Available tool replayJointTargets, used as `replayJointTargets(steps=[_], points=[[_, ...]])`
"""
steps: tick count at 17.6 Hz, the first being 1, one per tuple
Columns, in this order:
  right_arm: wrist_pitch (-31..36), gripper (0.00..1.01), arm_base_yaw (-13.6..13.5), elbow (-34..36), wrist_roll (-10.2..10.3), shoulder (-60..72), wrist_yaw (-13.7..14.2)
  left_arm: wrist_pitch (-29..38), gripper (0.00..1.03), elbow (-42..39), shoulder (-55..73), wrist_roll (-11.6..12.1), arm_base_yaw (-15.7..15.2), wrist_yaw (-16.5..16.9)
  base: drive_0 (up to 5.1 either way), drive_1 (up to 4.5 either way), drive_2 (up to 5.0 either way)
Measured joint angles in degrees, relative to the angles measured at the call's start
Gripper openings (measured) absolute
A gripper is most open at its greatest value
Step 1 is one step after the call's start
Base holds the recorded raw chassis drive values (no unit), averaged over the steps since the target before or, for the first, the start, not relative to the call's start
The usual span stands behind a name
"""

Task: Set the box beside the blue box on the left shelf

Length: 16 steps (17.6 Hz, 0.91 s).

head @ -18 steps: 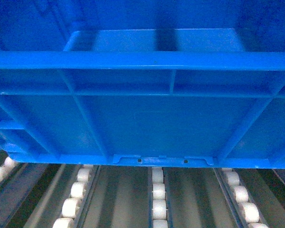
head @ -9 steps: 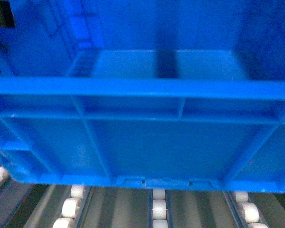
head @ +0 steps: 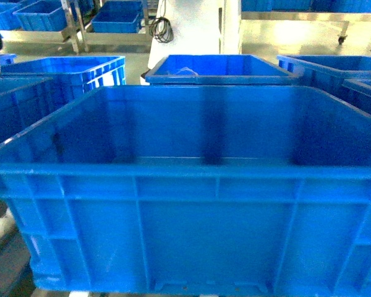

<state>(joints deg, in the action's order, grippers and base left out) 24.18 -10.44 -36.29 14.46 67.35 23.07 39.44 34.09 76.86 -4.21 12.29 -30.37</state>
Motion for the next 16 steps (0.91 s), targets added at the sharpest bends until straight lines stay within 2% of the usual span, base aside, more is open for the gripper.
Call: replayJointTargets(steps=[1,4,5,6,7,8,11,12,13,16], points=[[-0.61,0.98,-0.02,0.09,0.13,0.48,-0.02,-0.55,0.99,-0.07,0.61,0.15,0.04,0.2,0.0,0.0,0.0],[-0.98,0.98,-0.02,0.31,0.13,1.33,-0.04,-0.76,0.97,-0.26,1.25,0.15,0.2,0.22,0.0,0.0,0.0],[0.26,0.97,0.11,0.7,-0.22,1.46,-0.81,-0.35,0.97,-0.39,1.36,0.35,0.13,0.76,0.0,0.0,0.0],[5.77,0.93,1.16,2.6,-1.53,1.57,-3.67,3.5,0.93,-1.66,1.4,1.07,-0.85,4.72,0.0,0.0,0.0],[8.13,0.89,1.68,3.69,-3.15,1.36,-6.97,6.14,0.88,-3.04,0.9,1.79,-1.77,9.22,0.0,0.0,0.0],[9.81,0.86,2.03,4.87,-4.22,0.7,-8.96,6.58,0.86,-3.54,0.57,1.84,-2.05,10.49,0.0,0.0,0.0],[14.38,0.73,3.19,9.73,-8.74,-2.12,-14.27,8.92,0.73,-7.96,-2.58,2.75,-3.8,17.79,0.0,0.0,0.0],[15.54,0.67,3.63,11.52,-10.03,-3.3,-15.28,9.27,0.68,-9.68,-3.87,2.91,-4.31,19.85,0.0,0.0,0.0],[16.35,0.51,4.31,15.39,-12.24,-6.08,-16.79,9.79,0.51,-13.6,-6.88,3.17,-5.01,22.8,0.0,0.0,0.0],[16.59,0.4,4.81,17.57,-13.03,-7.5,-17.42,9.84,0.4,-15.72,-8.55,3.19,-5.42,23.85,0.0,0.0,0.0]])
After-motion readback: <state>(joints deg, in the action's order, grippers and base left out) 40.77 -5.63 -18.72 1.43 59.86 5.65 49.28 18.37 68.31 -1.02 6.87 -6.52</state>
